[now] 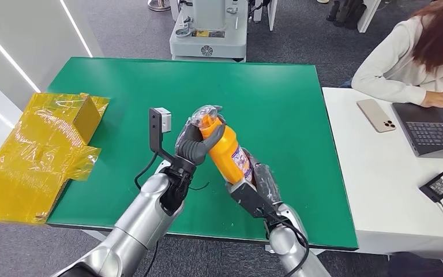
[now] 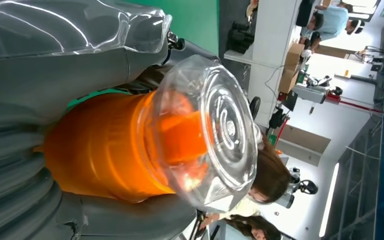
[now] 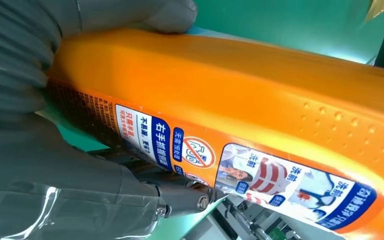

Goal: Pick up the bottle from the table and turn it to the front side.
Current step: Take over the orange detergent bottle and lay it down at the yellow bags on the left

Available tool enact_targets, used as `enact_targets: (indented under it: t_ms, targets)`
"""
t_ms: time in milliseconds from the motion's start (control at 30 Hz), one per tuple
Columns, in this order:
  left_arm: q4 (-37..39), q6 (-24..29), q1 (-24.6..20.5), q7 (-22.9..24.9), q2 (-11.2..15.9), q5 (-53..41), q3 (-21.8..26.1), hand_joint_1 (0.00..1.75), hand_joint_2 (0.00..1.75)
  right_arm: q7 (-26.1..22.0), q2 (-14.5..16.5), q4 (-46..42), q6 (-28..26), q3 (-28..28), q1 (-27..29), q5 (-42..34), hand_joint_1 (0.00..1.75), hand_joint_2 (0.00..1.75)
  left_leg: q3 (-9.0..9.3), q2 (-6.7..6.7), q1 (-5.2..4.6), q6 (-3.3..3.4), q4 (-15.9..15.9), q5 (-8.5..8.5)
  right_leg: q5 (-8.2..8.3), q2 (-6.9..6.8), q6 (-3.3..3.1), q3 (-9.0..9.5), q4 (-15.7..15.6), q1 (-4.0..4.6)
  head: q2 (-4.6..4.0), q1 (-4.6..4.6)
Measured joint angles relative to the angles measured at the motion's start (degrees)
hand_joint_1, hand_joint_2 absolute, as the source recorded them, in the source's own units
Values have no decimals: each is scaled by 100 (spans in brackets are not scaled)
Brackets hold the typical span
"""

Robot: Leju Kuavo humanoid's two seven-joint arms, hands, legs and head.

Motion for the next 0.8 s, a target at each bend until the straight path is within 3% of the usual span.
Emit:
enact_targets:
  t_ms: [33,133,167,300,433,533,633,800]
  targets:
    - [0,-56,0,33,5,45,0,175,175,-9,2,5,7,0,5,-2,159,175,0,0,0,0,0,0,0,0,0,0,0,0,0,0]
    - [2,-272,-1,166,24,217,0,175,175,-33,3,27,16,0,7,-54,29,175,-1,0,0,0,0,0,0,0,0,0,0,0,0,0]
    - [5,-347,-1,199,31,270,0,175,175,-39,3,38,15,-1,4,-81,0,175,-1,0,0,0,0,0,0,0,0,0,-1,0,0,0]
    - [99,-421,5,151,50,222,-1,175,175,-51,3,70,-11,-7,-62,-190,0,175,-1,1,0,0,0,0,0,1,0,-1,-1,0,0,0]
    - [137,331,-8,-374,181,-571,-2,175,175,-20,-1,-72,-46,-27,2,-203,0,175,1,2,0,0,0,0,0,3,0,-2,0,0,0,1]
    - [-78,1366,-44,-671,456,-1744,21,175,175,43,-26,-334,-44,-78,129,-185,0,175,0,7,3,-1,0,1,1,7,-1,-6,4,1,0,0]
    - [-495,2227,-192,-665,871,-3122,168,175,175,93,-98,-687,-1,-141,282,-198,0,175,0,10,4,-4,-1,3,0,9,-3,-8,9,3,0,0]
    - [-1100,2880,-430,-571,1425,-4867,587,175,175,72,-235,-1125,58,-153,433,-311,0,175,1,10,4,-6,-2,4,-1,7,-4,-8,11,4,0,0]
